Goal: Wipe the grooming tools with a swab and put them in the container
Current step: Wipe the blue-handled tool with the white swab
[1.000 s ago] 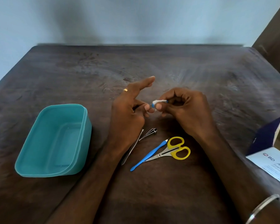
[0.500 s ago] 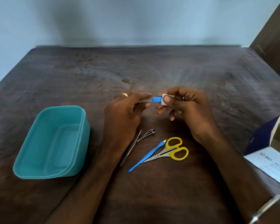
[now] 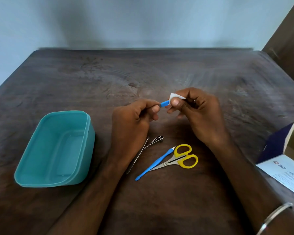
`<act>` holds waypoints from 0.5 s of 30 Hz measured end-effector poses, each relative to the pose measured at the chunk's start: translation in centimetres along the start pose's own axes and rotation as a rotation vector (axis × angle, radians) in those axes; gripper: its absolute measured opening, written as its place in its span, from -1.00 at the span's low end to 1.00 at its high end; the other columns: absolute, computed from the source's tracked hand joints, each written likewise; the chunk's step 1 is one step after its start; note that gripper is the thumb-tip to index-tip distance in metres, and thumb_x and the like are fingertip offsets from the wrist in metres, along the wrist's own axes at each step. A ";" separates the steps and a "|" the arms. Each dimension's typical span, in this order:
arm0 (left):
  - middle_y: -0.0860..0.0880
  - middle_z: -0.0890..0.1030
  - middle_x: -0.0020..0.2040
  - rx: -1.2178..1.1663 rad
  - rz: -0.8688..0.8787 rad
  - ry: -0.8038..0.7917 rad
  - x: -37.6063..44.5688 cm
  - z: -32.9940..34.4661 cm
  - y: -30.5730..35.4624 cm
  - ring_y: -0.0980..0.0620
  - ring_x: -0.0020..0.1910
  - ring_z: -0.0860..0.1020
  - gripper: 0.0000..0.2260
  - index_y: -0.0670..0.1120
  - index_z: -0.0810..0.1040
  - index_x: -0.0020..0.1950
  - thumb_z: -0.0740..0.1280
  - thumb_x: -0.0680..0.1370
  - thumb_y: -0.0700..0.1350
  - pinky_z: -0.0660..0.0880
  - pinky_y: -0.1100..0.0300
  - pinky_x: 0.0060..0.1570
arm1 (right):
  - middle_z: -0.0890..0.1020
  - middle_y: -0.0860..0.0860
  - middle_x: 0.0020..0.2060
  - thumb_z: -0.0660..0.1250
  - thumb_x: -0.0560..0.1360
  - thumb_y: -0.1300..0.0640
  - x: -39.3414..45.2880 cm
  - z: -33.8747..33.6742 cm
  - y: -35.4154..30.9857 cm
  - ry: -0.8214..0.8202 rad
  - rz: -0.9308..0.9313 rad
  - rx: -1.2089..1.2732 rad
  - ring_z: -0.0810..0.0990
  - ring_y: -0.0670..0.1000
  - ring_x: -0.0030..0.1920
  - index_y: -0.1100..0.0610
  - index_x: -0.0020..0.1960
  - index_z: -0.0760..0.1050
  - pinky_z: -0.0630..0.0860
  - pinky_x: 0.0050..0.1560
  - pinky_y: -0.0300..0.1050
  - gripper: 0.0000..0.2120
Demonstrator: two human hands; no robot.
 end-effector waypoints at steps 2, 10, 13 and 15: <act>0.07 0.65 -0.33 -0.047 -0.043 -0.027 0.0 0.3 -0.3 0.23 -0.32 0.59 -0.88 -0.10 0.69 -0.06 0.38 0.54 -0.28 0.43 0.49 -0.25 | 0.72 0.05 -0.22 0.45 0.51 0.14 0.0 -0.2 0.0 0.014 -0.003 -0.027 0.71 0.12 -0.17 -0.05 -0.09 0.62 0.61 -0.21 0.05 -0.91; 0.06 0.67 -0.31 -0.094 -0.067 -0.084 0.0 0.6 -0.6 0.17 -0.31 0.62 -0.87 -0.10 0.69 -0.06 0.38 0.54 -0.29 0.47 0.43 -0.25 | 0.69 0.02 -0.24 0.59 0.35 0.09 -0.2 0.1 0.2 0.051 0.014 -0.064 0.67 0.10 -0.22 0.12 -0.12 0.62 0.62 -0.15 0.16 -0.80; 0.08 0.66 -0.33 -0.112 -0.082 -0.076 0.1 0.6 -1.0 0.17 -0.33 0.61 -0.85 -0.05 0.69 -0.07 0.38 0.54 -0.28 0.50 0.36 -0.27 | 0.70 -0.03 -0.25 0.52 0.45 0.14 -0.2 0.3 0.1 0.033 -0.029 -0.113 0.68 -0.02 -0.26 0.11 -0.09 0.64 0.62 -0.11 0.13 -0.91; 0.06 0.66 -0.34 -0.127 -0.100 -0.061 0.1 0.6 -1.2 0.18 -0.35 0.59 -0.84 -0.04 0.68 -0.08 0.39 0.53 -0.28 0.48 0.35 -0.28 | 0.70 -0.08 -0.23 0.45 0.50 0.19 -0.1 0.2 -0.1 0.031 -0.063 -0.136 0.69 -0.06 -0.27 0.07 -0.07 0.64 0.62 -0.08 0.09 -0.96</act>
Point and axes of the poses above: each hand's wrist, its own x-axis towards the middle knuckle, its own z-axis out of the palm, y = z × x, the point moved 8 cm from there along x, towards the middle knuckle
